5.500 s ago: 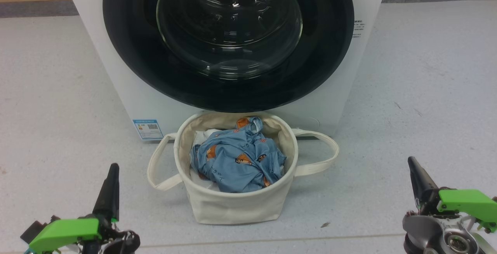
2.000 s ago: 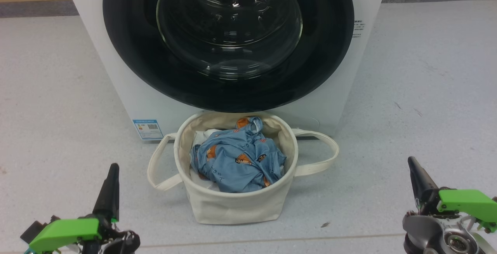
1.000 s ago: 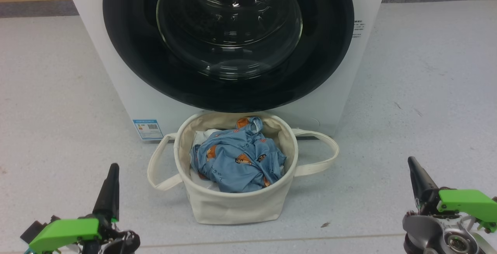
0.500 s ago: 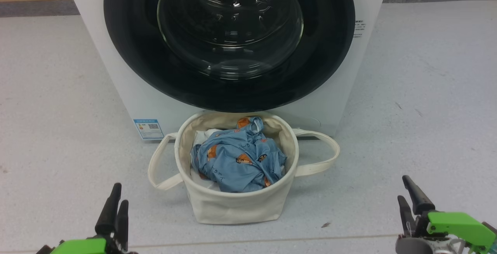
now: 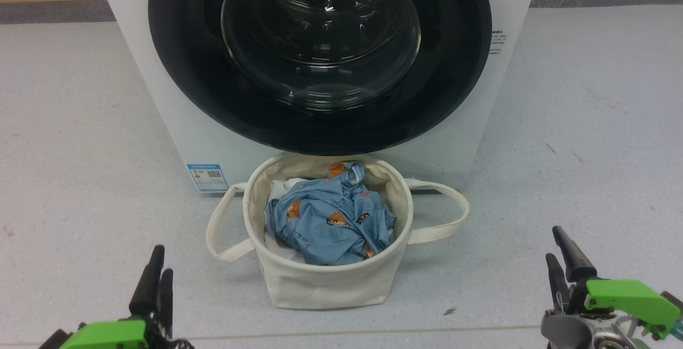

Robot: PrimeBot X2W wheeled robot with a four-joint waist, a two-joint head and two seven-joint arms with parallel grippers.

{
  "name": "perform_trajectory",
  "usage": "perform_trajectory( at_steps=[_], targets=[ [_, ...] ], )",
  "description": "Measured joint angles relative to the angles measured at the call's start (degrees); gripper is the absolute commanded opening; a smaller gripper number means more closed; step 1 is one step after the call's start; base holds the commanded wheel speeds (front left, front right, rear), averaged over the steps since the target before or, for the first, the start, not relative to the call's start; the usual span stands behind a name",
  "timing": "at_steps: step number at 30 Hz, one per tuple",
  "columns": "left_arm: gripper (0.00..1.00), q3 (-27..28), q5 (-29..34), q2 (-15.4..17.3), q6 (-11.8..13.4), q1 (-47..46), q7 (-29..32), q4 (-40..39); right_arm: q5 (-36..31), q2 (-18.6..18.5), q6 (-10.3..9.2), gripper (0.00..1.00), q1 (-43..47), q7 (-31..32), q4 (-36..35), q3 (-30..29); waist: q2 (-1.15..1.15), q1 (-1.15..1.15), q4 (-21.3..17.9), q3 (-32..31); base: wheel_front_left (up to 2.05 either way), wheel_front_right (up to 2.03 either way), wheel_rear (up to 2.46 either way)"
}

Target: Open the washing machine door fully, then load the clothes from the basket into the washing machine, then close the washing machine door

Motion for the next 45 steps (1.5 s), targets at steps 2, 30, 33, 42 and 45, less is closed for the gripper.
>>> perform_trajectory(
  at_steps=[2,30,33,42,45],
  targets=[
    [1.0,-0.2,0.7,0.3,0.0,-0.2,-0.5,0.0,-1.1,0.0,0.0,1.0,0.0,0.0,0.0,0.0,0.01,0.0,0.0,0.0,0.0,0.0,0.0],
    [1.0,-7.3,24.2,5.4,0.0,-2.4,-7.0,0.6,-31.9,0.1,0.0,1.0,-3.1,-0.1,1.9,2.4,-0.03,0.0,0.9,-0.3,0.0,0.0,0.0],
    [1.0,-7.3,26.2,5.5,-0.1,-2.5,-7.6,1.1,-34.3,0.3,0.0,1.0,-3.6,-0.1,1.8,2.3,-0.03,0.0,1.0,-0.4,0.0,0.0,0.0],
    [1.0,-7.2,33.1,6.2,-0.6,-3.1,-9.0,1.8,-42.0,1.2,0.0,1.0,-4.1,-0.1,2.1,1.4,-0.03,0.0,1.3,-0.5,0.0,0.0,0.0],
    [1.0,-7.1,35.1,6.2,-0.6,-3.2,-9.5,2.0,-44.4,1.6,-0.01,1.0,-4.5,-0.1,2.1,0.9,-0.03,0.0,1.4,-0.6,0.0,0.0,0.0]
  ],
)
